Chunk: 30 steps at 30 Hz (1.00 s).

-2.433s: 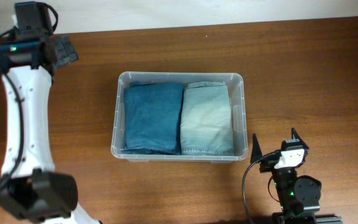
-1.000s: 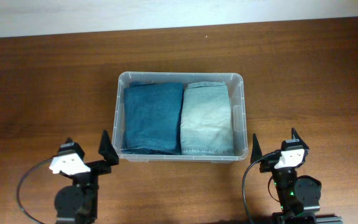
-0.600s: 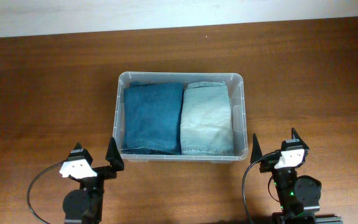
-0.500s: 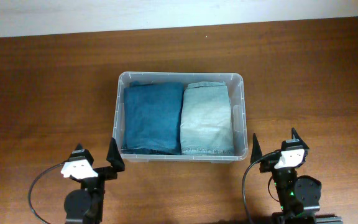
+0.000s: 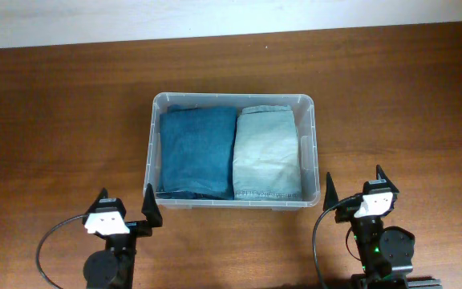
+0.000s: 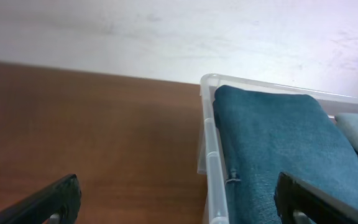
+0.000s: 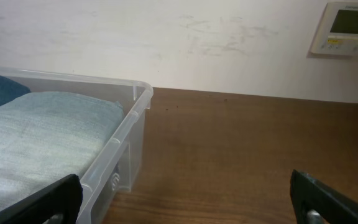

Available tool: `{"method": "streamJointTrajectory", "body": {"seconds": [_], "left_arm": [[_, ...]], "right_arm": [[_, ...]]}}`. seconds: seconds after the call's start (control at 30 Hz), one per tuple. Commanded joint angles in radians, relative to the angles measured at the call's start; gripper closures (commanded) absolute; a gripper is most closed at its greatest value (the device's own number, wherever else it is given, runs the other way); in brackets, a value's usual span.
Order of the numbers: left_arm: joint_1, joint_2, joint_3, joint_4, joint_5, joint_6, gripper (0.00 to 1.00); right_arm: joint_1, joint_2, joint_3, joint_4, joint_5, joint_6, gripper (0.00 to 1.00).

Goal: Pack container

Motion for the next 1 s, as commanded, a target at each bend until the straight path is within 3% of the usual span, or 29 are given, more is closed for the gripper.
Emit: {"method": "streamJointTrajectory", "body": {"seconds": [0.0, 0.23, 0.97], "left_arm": [[-0.002, -0.026, -0.006, -0.004, 0.048, 0.160, 0.01], [-0.002, -0.026, -0.006, -0.005, 0.046, 0.299, 0.01], [0.000, -0.026, -0.006, -0.003, 0.040, 0.302, 0.01]], "right_arm": [[-0.008, -0.009, -0.005, -0.005, 0.008, -0.007, 0.02], [-0.008, -0.009, -0.005, -0.005, 0.008, -0.007, 0.02], [-0.008, -0.009, -0.005, -0.005, 0.008, -0.007, 0.02]]}}
